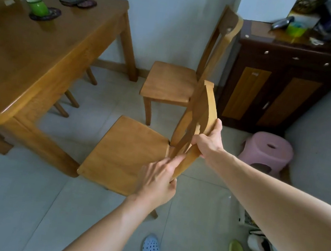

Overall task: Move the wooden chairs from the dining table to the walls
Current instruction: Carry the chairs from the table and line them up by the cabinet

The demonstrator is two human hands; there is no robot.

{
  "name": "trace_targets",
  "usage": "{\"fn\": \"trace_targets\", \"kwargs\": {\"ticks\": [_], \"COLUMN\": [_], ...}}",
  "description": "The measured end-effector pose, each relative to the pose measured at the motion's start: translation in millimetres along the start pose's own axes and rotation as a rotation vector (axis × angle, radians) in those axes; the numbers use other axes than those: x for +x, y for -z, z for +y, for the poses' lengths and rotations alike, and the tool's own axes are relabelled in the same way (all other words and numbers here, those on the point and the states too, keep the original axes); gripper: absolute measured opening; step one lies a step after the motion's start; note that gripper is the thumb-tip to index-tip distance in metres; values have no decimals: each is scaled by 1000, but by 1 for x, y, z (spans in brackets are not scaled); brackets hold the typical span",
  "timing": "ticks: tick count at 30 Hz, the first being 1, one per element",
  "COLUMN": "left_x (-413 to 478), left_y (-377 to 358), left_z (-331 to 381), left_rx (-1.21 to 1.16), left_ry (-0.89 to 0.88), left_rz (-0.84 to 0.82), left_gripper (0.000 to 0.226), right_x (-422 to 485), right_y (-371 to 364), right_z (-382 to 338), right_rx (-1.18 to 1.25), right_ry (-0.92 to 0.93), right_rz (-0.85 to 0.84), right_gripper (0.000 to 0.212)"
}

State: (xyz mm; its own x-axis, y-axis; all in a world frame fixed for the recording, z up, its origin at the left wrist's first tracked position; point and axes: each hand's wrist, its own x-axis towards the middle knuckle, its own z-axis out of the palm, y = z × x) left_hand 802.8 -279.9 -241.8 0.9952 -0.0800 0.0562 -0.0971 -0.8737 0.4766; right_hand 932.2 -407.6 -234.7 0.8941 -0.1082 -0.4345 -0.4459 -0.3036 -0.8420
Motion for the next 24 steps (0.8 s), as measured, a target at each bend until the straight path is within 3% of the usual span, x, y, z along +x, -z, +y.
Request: {"fn": "trace_targets", "kwargs": {"ticks": [24], "left_x": [-75], "left_y": [-80], "left_z": [173], "left_rx": [48], "left_ry": [-67], "left_rz": [-12], "left_gripper": [82], "right_x": [-70], "right_y": [172], "right_z": [91], "right_rx": [-4], "right_ry": [40], "right_rz": [55], "right_gripper": [84]}}
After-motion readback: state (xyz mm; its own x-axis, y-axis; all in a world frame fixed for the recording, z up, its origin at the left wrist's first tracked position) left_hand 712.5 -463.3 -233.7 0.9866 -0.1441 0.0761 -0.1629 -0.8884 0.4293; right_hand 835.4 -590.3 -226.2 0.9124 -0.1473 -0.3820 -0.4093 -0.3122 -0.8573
